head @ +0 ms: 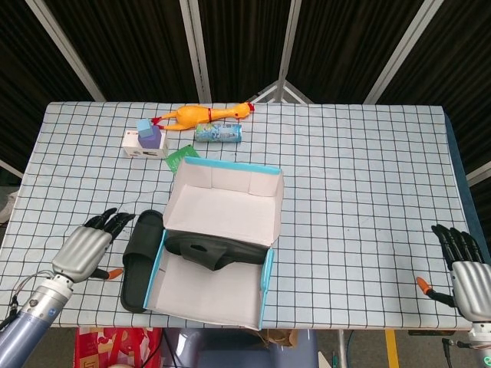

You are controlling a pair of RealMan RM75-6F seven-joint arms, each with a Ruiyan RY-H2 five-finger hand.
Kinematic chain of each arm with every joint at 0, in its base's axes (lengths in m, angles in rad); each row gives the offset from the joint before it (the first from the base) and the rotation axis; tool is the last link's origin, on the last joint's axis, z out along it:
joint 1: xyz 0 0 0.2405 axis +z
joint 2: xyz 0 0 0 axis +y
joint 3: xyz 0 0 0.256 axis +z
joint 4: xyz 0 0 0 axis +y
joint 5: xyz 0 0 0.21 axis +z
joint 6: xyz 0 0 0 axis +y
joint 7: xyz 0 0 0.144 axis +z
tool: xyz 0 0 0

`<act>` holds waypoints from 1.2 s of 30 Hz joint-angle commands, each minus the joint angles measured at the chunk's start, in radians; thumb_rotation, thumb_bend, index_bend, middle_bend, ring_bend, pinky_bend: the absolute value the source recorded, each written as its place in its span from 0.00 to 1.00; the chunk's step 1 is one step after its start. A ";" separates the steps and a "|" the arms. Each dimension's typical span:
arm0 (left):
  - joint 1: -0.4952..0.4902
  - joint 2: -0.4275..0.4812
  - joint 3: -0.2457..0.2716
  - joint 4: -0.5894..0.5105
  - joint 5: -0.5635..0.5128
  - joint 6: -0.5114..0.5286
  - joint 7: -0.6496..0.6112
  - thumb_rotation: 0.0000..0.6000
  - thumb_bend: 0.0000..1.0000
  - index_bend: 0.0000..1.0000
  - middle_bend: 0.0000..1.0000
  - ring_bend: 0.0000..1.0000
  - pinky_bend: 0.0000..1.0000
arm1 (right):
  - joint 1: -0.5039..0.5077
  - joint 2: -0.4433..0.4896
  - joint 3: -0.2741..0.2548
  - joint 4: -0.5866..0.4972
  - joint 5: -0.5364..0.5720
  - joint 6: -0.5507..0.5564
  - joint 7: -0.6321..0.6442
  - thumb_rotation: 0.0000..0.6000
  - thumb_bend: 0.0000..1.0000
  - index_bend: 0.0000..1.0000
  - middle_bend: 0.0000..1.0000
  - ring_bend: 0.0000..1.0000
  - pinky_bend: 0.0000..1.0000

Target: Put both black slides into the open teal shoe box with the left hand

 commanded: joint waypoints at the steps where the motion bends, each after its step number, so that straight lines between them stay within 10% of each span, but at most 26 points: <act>1: -0.084 0.056 -0.012 0.074 -0.153 -0.190 -0.005 0.92 0.13 0.00 0.07 0.02 0.16 | 0.002 0.000 0.000 -0.001 0.003 -0.005 -0.003 1.00 0.25 0.05 0.09 0.04 0.04; 22: -0.417 0.067 -0.061 0.168 -0.579 -0.516 0.122 0.92 0.15 0.00 0.16 0.02 0.15 | 0.020 -0.007 0.002 -0.012 0.032 -0.051 -0.042 1.00 0.25 0.05 0.09 0.05 0.04; 36: -0.599 -0.057 0.085 0.221 -0.784 -0.504 0.234 0.91 0.15 0.00 0.16 0.02 0.14 | 0.018 0.001 0.000 -0.019 0.040 -0.053 -0.040 1.00 0.25 0.05 0.09 0.05 0.04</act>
